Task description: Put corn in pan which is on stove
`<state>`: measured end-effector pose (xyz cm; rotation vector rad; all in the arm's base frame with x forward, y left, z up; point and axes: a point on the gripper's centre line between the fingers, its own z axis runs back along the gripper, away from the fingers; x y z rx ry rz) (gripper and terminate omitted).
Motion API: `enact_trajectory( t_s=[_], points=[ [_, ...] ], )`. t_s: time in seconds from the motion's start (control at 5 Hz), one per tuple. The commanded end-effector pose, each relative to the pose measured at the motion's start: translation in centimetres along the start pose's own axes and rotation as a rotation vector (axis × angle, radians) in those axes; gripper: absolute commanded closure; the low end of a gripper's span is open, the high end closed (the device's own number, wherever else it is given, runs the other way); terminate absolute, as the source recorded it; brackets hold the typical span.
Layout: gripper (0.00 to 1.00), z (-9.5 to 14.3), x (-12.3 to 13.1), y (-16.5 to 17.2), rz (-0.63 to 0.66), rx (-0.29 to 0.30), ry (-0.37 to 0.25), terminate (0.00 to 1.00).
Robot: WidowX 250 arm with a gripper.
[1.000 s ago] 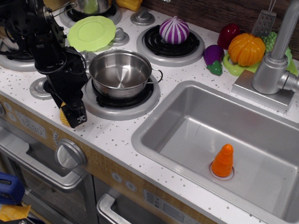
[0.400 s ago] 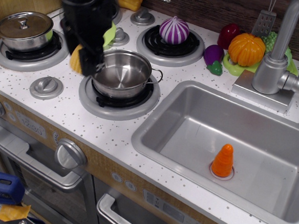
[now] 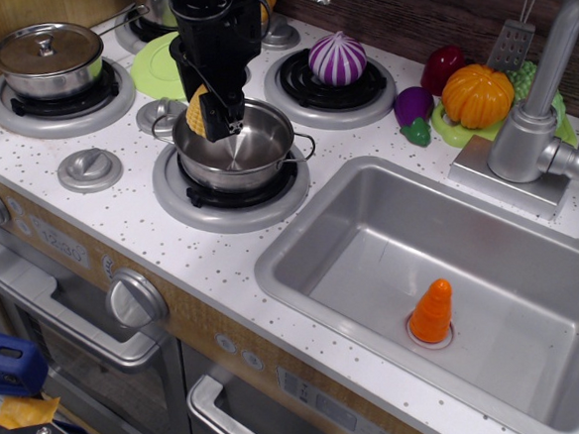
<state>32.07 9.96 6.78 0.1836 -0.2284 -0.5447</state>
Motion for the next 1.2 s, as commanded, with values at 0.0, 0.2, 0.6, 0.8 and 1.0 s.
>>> enact_trajectory(
  t_s=[0.0, 0.2, 0.6, 0.8, 1.0],
  points=[
    [1.00, -0.45, 0.21, 0.82, -0.015, 0.002, -0.050, 0.00],
    [0.00, -1.27, 0.06, 0.97, -0.032, -0.031, -0.079, 0.00],
    [0.00, -1.27, 0.06, 0.97, -0.032, -0.031, -0.079, 0.00],
    [0.00, -1.27, 0.06, 0.97, -0.032, -0.031, -0.079, 0.00],
    [0.00, -1.27, 0.06, 0.97, -0.032, -0.031, -0.079, 1.00]
  ],
)
